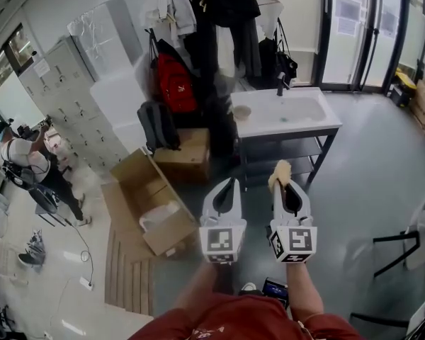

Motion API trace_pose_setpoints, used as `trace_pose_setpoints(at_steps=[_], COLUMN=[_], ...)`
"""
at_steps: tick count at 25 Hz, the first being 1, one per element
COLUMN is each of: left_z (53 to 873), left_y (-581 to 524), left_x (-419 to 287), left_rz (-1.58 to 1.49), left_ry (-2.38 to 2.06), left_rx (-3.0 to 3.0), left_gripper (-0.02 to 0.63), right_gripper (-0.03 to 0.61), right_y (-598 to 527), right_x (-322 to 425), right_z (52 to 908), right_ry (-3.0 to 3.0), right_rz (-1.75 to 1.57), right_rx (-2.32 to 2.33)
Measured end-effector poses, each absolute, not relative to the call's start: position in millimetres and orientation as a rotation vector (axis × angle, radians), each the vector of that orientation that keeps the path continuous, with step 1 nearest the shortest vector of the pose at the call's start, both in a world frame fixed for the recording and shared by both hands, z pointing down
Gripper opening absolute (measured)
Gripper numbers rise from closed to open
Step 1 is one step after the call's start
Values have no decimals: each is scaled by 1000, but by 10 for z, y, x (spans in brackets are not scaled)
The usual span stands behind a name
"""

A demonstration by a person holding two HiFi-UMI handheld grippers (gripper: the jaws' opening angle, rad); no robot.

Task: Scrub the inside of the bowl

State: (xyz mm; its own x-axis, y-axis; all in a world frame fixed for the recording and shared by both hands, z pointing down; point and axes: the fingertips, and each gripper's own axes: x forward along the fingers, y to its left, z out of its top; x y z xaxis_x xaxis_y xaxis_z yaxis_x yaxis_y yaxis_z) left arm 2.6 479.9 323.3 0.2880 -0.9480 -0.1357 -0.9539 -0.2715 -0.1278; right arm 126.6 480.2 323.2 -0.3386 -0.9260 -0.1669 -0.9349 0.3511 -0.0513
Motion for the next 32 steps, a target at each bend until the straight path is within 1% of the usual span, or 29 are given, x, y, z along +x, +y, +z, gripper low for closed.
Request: trace_pose_setpoints(at_steps=[8,19,32], left_z=[3226,3240,3170], left_y=[4361,3303,2259], left_x=[-112,-414,-941], left_rz=[82,96,152], left_ry=[1762,1742,1711], left_rx=[-2392,-2417,-2449], left_gripper=[6,6,6], right_gripper=[51,51,51], right_y=[4352,3322,2288], right_x=[1065,691,138], right_z=[3304,3296,3269], right_ry=[2460,2468,2468], right_rz=[71,96,105], right_rx=[-1725,-1736,-1779])
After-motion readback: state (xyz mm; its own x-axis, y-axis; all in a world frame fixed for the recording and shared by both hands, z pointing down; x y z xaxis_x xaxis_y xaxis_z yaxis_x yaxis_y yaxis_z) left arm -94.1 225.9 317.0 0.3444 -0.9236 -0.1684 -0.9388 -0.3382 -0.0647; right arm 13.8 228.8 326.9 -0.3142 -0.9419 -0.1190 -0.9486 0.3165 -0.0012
